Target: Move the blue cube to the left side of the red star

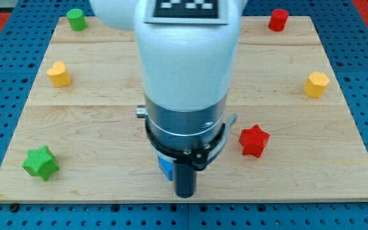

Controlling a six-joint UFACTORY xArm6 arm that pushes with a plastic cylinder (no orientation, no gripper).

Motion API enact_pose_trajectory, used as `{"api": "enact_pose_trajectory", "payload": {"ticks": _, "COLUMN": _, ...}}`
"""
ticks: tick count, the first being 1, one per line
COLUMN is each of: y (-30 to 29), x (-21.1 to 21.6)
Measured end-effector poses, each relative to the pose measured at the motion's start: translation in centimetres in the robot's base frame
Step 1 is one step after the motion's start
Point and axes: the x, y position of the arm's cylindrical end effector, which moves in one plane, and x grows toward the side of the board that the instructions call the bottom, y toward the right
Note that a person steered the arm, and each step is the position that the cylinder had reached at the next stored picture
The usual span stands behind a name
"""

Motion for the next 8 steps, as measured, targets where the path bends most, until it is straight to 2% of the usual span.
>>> {"api": "enact_pose_trajectory", "payload": {"ticks": 2, "y": -6.6, "x": 0.0}}
{"api": "enact_pose_trajectory", "payload": {"ticks": 4, "y": -1.4, "x": -1.5}}
{"api": "enact_pose_trajectory", "payload": {"ticks": 5, "y": -3.0, "x": -3.8}}
{"api": "enact_pose_trajectory", "payload": {"ticks": 6, "y": -6.6, "x": -4.3}}
{"api": "enact_pose_trajectory", "payload": {"ticks": 8, "y": -2.2, "x": -4.5}}
